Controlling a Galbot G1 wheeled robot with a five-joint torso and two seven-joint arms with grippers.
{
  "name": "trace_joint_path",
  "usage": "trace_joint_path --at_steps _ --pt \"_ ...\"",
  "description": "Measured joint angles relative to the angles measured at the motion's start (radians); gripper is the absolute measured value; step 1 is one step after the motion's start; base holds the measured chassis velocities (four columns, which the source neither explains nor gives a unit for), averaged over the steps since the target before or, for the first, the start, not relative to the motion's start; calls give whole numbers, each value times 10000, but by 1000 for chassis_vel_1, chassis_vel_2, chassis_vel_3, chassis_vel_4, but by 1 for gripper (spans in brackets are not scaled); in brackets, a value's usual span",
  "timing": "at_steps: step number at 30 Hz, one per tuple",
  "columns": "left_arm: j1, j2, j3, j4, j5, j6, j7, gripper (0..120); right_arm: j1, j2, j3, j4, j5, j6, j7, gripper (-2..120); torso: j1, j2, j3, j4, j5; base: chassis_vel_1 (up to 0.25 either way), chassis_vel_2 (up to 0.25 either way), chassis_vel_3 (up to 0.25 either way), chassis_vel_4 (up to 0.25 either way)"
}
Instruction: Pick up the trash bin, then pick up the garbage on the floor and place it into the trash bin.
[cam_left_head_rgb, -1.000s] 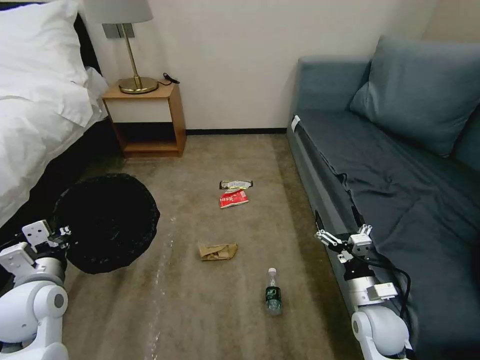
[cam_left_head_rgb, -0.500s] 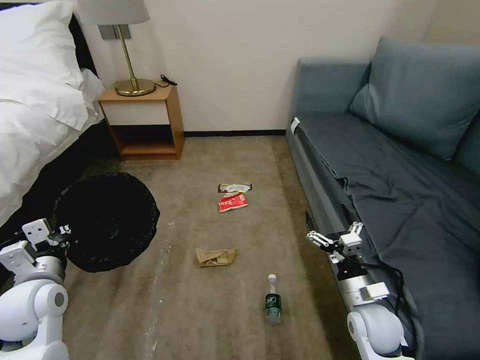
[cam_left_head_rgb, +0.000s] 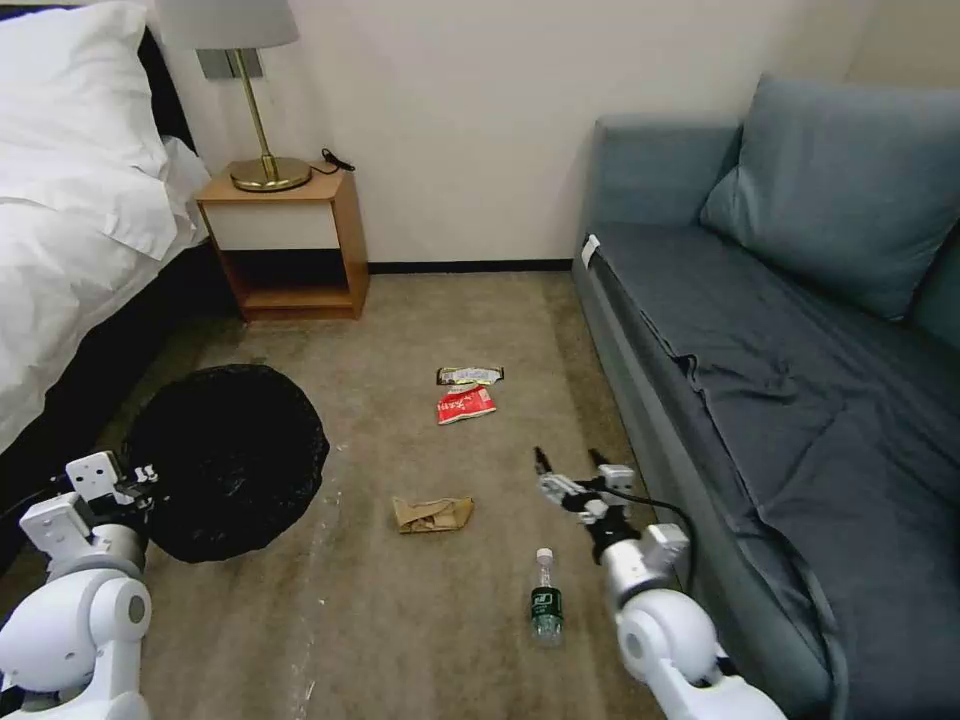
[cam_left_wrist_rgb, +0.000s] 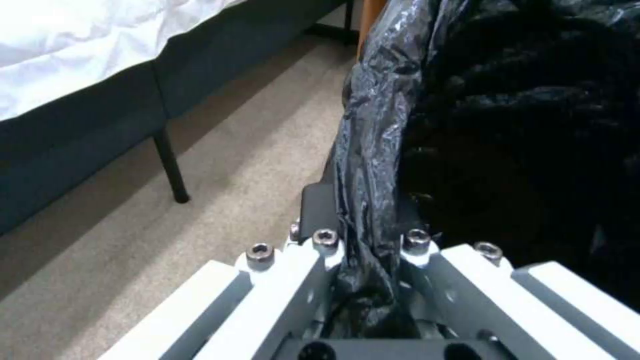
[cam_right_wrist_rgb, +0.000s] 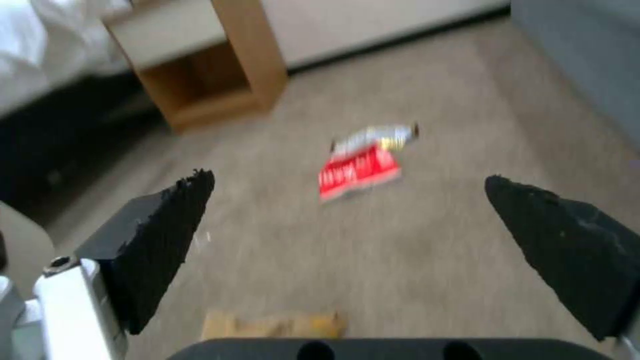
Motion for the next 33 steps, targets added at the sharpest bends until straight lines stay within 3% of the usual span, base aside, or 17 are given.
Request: trace_joint_path --at_steps 2,4,5,7,10,11,13,18,23,33 --pt "-47 -8 27 44 34 0 2 1 97 -5 -177 -85 97 -330 348 100 0 0 0 0 1 0 0 0 0" --pt "-129 -9 102 170 113 -2 25 1 370 -5 -557 -314 619 -1516 1722 100 0 0 0 -5 0 0 0 0 0" --pt "-129 -9 102 170 113 -2 25 1 370 -5 -557 -314 619 -1516 1722 100 0 0 0 -5 0 0 0 0 0" --pt "-91 -27 104 227 155 -46 53 1 696 14 -918 -618 1500 -2832 3040 100 0 0 0 -2 1 0 0 0 0" --pt "-62 -41 81 239 170 -73 52 1 797 12 -1009 -708 1886 -3325 3408 100 0 0 0 -1 1 0 0 0 0" --pt "-28 -58 70 249 183 -103 52 1 901 -20 -1105 -773 2663 -4248 3805 100 0 0 0 -1 1 0 0 0 0" --pt "-1 -101 70 249 211 -143 54 1 994 -75 -1231 -787 3510 -5170 4101 100 0 0 0 -3 1 0 0 0 0" --pt "67 -199 84 226 264 -170 50 1 1228 -99 -1451 -979 4506 -6134 4553 100 0 0 0 -2 1 0 0 0 0" --pt "143 -286 66 201 299 -257 46 1 1453 -82 -1692 -1276 5650 -6489 5157 100 0 0 0 -2 2 0 0 0 0" --pt "563 -333 -166 129 241 -487 103 1 1817 20 -1888 -2897 4293 -6438 3991 100 0 0 -1 -3 0 0 0 0 0"
